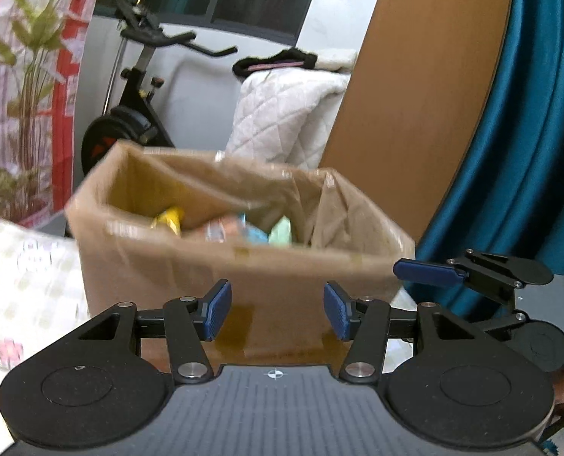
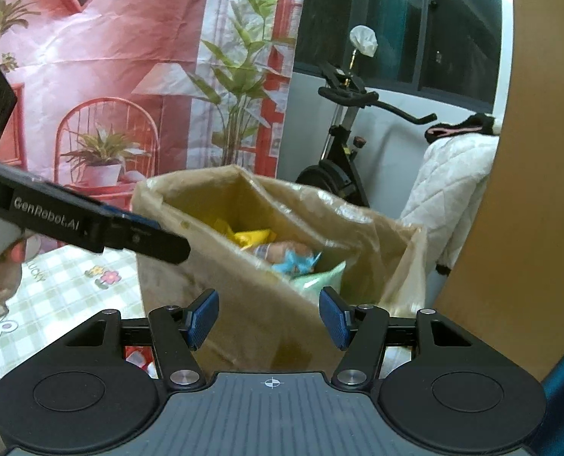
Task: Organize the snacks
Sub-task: 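Lower both grippers to the orange-wrapped bread roll and close on it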
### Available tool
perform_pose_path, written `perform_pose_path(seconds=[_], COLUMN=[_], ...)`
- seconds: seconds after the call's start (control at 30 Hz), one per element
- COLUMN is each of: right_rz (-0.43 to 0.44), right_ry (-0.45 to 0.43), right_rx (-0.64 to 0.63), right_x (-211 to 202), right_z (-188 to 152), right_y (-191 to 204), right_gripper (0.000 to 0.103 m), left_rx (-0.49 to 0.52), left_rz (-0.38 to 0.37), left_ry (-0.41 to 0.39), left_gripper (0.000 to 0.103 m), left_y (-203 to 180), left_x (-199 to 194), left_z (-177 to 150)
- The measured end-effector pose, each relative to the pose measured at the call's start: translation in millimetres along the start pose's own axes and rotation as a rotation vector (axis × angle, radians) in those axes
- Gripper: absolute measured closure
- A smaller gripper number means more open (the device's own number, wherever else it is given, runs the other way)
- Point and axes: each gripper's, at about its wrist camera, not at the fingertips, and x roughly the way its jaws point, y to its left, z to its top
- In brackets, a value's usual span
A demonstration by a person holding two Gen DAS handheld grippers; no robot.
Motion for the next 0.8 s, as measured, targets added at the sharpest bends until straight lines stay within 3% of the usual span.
perform_pose_path(seconds=[0.5,0.8], right_rz=[-0.008,-0.106], right_ry=[0.087,0.14], right_rx=[0.166,0.279], right_x=[-2.6,-15.1], right_z=[-82.9,-131.0], right_y=[-3.9,-35.1], right_gripper=[0.048,0.048], left_rx=[-0.051,-0.047], left_rz=[0.05,0.059], left_ry=[0.166,0.215], left_gripper=[0.047,0.047], left_y=[4.4,1.5], left_x=[20.3,30.9], left_z=[-67.0,-81.6])
